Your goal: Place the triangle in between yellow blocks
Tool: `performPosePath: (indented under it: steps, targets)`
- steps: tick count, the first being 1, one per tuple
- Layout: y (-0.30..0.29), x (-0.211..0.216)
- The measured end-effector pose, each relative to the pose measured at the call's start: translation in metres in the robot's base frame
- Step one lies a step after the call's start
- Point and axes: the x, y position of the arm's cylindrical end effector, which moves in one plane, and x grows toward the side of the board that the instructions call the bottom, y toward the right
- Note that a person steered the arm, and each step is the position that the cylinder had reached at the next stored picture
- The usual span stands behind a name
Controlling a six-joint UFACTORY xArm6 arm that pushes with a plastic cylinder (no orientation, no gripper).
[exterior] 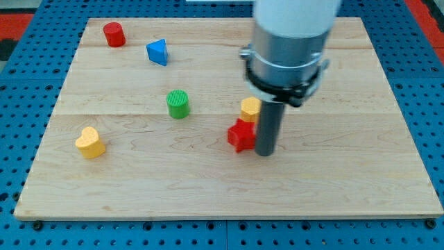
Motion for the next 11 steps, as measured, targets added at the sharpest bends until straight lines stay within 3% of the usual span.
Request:
performPosePath:
  steps: [1, 2, 3, 5, 6, 7, 8, 9, 10, 11]
  targets:
    - [-0.013, -0.036]
    - [0.035, -0.025]
    - [0.043, -0.038]
    - [-0.031, -0.072]
    - [0.016, -0.043]
    - [-0.033, -0.014]
    - [-0.067, -0.036]
    - [-0.069, -0.023]
    - [-0.142, -0.026]
    - [-0.171, -0.074]
